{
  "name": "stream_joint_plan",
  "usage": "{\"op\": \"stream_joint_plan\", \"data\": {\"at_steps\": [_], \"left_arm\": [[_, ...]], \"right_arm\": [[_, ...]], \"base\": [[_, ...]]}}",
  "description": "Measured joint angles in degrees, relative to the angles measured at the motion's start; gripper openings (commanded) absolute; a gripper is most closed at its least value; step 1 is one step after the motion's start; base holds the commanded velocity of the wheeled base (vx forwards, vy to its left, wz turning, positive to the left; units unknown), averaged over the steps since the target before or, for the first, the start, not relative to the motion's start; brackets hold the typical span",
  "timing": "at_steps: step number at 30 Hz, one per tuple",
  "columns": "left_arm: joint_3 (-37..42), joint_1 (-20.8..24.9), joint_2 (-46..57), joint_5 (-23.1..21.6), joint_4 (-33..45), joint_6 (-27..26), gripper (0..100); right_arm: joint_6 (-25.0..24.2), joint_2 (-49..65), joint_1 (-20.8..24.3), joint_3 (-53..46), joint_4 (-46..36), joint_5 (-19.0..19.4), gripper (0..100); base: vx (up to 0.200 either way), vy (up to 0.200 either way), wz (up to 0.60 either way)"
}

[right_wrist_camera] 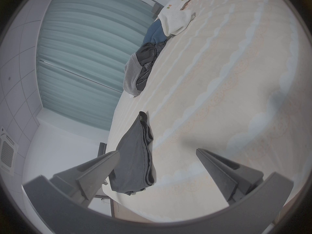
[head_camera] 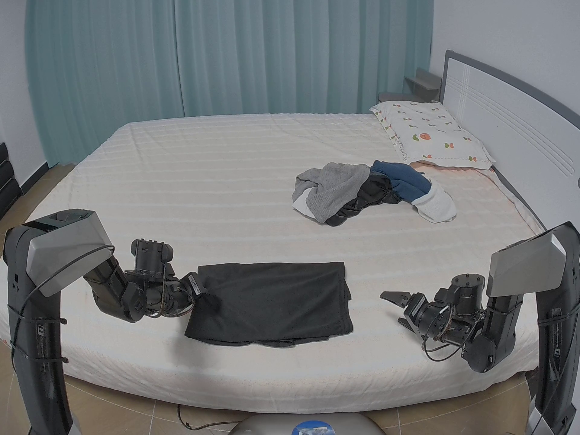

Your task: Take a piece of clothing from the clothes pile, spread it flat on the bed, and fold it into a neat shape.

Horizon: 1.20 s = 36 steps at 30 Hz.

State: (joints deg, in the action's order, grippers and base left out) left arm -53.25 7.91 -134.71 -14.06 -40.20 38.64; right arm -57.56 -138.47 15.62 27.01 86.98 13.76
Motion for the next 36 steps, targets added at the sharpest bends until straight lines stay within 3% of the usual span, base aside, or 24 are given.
{"op": "stream_joint_plan", "data": {"at_steps": [24, 36], "left_arm": [[-2.2, 0.0, 0.8, 0.4, 4.2, 1.3, 0], [-1.8, -0.1, 1.1, 0.3, 4.3, 1.3, 0]], "right_arm": [[0.0, 0.0, -0.1, 0.2, 0.0, 0.2, 100], [0.0, 0.0, -0.1, 0.2, 0.0, 0.2, 100]], "base": [[0.000, 0.000, 0.00], [0.000, 0.200, 0.00]]}}
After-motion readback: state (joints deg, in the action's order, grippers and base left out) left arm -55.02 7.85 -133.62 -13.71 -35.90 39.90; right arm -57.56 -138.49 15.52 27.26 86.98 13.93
